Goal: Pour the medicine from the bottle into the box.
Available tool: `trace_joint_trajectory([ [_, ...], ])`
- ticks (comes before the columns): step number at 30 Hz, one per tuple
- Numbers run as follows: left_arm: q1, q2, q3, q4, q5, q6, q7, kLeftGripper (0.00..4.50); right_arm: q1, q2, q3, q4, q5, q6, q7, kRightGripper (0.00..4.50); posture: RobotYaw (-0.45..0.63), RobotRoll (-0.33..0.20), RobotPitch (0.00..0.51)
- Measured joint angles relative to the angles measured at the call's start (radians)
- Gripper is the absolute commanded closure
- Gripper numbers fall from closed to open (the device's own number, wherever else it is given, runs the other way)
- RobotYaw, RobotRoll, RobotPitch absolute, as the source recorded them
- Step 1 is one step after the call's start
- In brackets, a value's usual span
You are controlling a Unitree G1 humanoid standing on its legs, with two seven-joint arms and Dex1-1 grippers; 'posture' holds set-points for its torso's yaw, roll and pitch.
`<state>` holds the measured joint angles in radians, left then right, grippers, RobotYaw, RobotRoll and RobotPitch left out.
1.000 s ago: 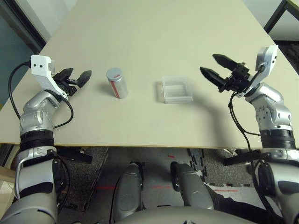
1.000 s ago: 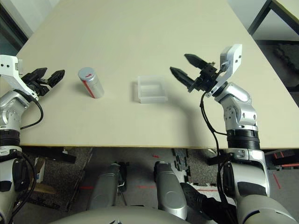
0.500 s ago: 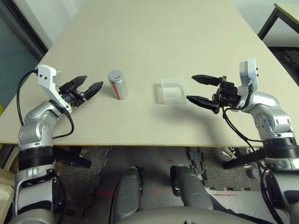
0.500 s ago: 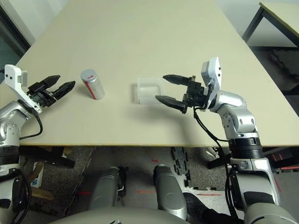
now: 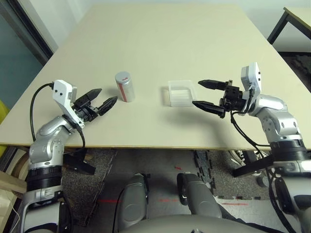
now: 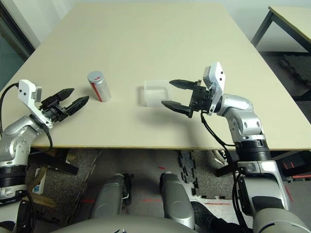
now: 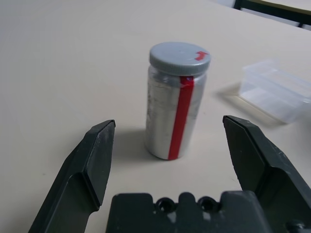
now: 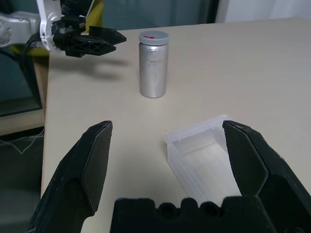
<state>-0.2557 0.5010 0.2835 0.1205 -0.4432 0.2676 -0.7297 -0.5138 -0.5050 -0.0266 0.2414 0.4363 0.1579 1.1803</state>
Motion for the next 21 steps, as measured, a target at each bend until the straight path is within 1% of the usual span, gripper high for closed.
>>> trace_joint_trajectory([
  [4,0.0,-0.028,-0.032,-0.033,0.012,-0.007,0.029,0.05,-0.011,0.002,-0.001,0.005,0.0,-0.003,0.0,0.0,-0.04,0.0,0.144],
  [11,-0.001,-0.052,-0.058,-0.037,0.032,-0.017,0.081,0.05,-0.026,0.013,-0.001,0.02,0.0,-0.005,-0.013,0.0,-0.04,0.0,0.145],
  [16,-0.015,-0.061,-0.074,-0.037,0.053,-0.039,0.099,0.05,-0.027,0.013,-0.001,0.027,0.0,-0.006,-0.019,0.0,-0.05,0.0,0.146],
  [21,-0.014,-0.082,-0.111,-0.06,0.051,-0.044,0.094,0.05,-0.027,0.013,-0.001,0.027,0.0,-0.006,-0.029,0.0,-0.06,0.0,0.151],
])
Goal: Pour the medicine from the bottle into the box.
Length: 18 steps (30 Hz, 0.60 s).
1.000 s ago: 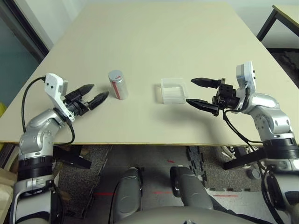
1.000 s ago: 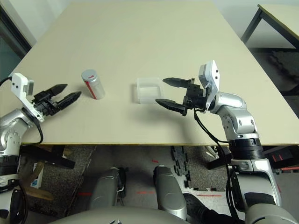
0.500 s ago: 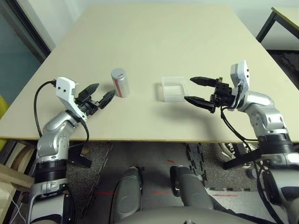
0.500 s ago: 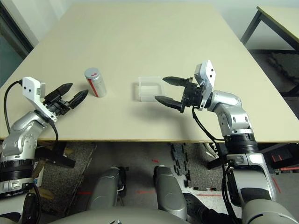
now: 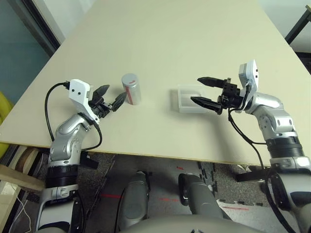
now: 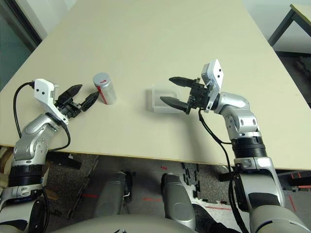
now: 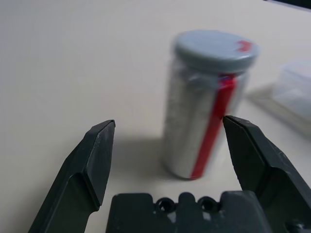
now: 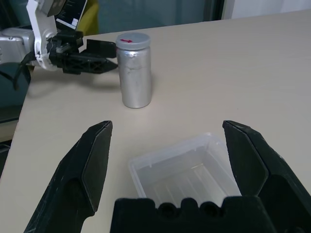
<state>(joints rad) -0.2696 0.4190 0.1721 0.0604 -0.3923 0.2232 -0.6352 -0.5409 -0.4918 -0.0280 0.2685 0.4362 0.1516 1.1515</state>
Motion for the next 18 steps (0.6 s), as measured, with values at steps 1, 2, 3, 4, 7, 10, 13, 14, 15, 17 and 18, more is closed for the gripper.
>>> trace_joint_trajectory([
  [1,0.002,-0.002,-0.003,-0.018,-0.007,0.004,-0.01,0.05,0.0,0.0,0.0,0.0,0.0,0.0,-0.004,0.0,-0.06,0.0,0.149],
  [2,0.003,-0.001,-0.005,-0.03,-0.014,0.009,-0.02,0.05,0.0,0.0,-0.001,0.0,0.0,0.0,-0.006,0.0,-0.06,0.0,0.149],
  [3,0.008,-0.001,-0.006,-0.049,-0.023,0.017,-0.03,0.05,0.001,0.0,-0.001,0.0,0.0,0.0,-0.007,0.0,-0.06,0.0,0.149],
  [4,0.012,0.0,-0.007,-0.059,-0.032,0.024,-0.04,0.05,0.002,0.0,-0.002,0.0,0.0,-0.001,-0.01,0.0,-0.06,0.0,0.152],
  [7,0.014,-0.001,-0.013,-0.062,-0.033,0.033,-0.045,0.05,0.005,-0.001,-0.004,0.0,0.0,-0.001,-0.019,0.0,-0.07,0.0,0.15],
  [10,0.007,-0.026,-0.022,-0.054,-0.011,0.013,-0.017,0.05,0.007,-0.002,-0.005,-0.001,0.0,-0.001,-0.024,0.0,-0.07,0.0,0.15],
  [13,0.003,-0.073,-0.046,-0.043,0.022,-0.008,0.026,0.05,0.007,-0.002,-0.005,-0.002,0.0,-0.001,-0.026,0.0,-0.08,0.0,0.152],
  [14,0.003,-0.089,-0.055,-0.037,0.038,-0.016,0.046,0.05,0.007,-0.003,-0.005,-0.004,0.0,-0.001,-0.027,0.0,-0.08,0.0,0.153],
  [15,0.0,-0.1,-0.065,-0.029,0.052,-0.026,0.063,0.05,0.008,-0.003,-0.005,-0.006,0.0,-0.001,-0.028,0.0,-0.08,0.0,0.154],
  [17,-0.014,-0.118,-0.074,0.0,0.08,-0.048,0.094,0.05,0.009,-0.003,-0.006,-0.013,0.0,-0.001,-0.031,0.0,-0.08,0.0,0.153],
  [18,-0.024,-0.128,-0.076,0.01,0.091,-0.057,0.107,0.05,0.009,-0.003,-0.006,-0.015,0.0,-0.001,-0.033,0.0,-0.09,0.0,0.155],
])
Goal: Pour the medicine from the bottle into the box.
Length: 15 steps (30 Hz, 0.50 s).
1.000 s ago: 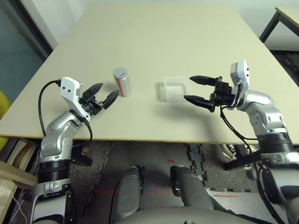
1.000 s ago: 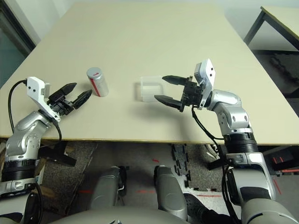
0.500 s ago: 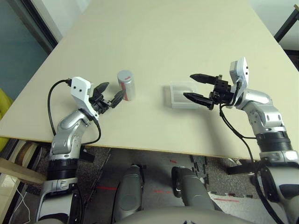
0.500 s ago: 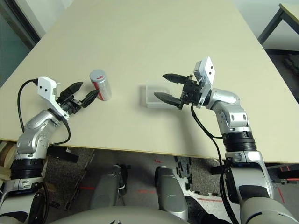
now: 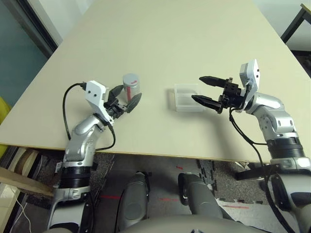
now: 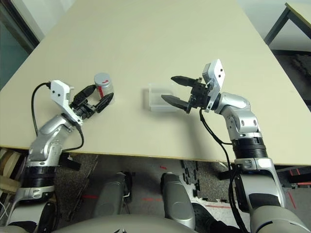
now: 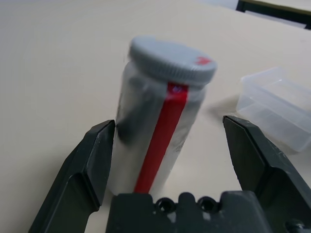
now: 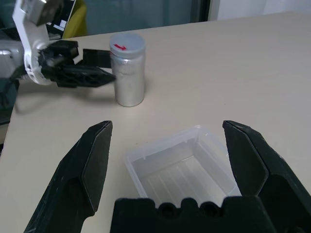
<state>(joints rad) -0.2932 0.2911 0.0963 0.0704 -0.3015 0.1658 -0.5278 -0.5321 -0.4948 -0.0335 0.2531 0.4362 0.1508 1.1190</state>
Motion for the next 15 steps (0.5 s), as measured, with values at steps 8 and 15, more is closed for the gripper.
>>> trace_joint_trajectory([
  [8,-0.034,-0.032,-0.013,0.065,0.047,-0.053,0.046,0.05,0.01,-0.002,0.0,-0.02,0.0,0.002,-0.01,0.0,-0.09,0.0,0.16],
  [15,-0.076,0.0,0.006,0.141,0.061,-0.082,0.051,0.05,0.013,0.001,0.0,-0.021,0.0,0.002,-0.013,0.0,-0.09,0.0,0.163],
])
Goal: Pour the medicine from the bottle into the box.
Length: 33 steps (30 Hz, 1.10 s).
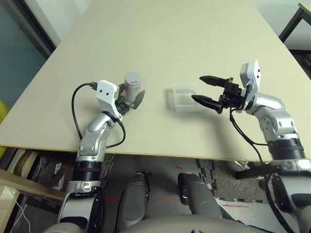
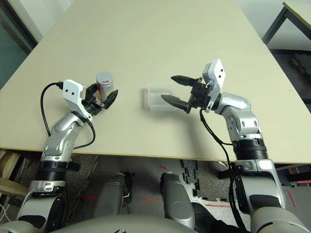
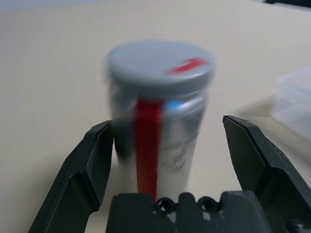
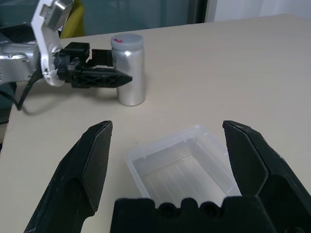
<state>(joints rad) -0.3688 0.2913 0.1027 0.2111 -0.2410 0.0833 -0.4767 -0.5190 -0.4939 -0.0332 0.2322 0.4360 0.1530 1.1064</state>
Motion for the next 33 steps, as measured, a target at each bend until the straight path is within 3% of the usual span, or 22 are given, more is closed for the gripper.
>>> trace_joint_trajectory([
  [21,-0.158,0.003,-0.002,0.256,0.01,-0.113,-0.03,0.05,0.017,0.005,0.002,-0.015,-0.015,0.0,-0.012,0.0,-0.12,0.0,0.161],
  [24,-0.168,0.001,-0.002,0.271,0.01,-0.119,-0.036,0.66,0.02,0.005,0.002,-0.019,-0.017,0.0,-0.015,0.0,-0.12,0.0,0.16],
  [27,-0.168,-0.002,-0.004,0.272,0.008,-0.121,-0.05,1.76,0.023,0.004,0.002,-0.02,-0.018,0.0,-0.017,0.0,-0.12,0.0,0.159],
  [33,-0.169,0.017,-0.004,0.267,0.004,-0.099,-0.093,1.87,0.024,0.003,0.002,-0.02,-0.02,-0.001,-0.024,0.0,-0.12,0.0,0.157],
])
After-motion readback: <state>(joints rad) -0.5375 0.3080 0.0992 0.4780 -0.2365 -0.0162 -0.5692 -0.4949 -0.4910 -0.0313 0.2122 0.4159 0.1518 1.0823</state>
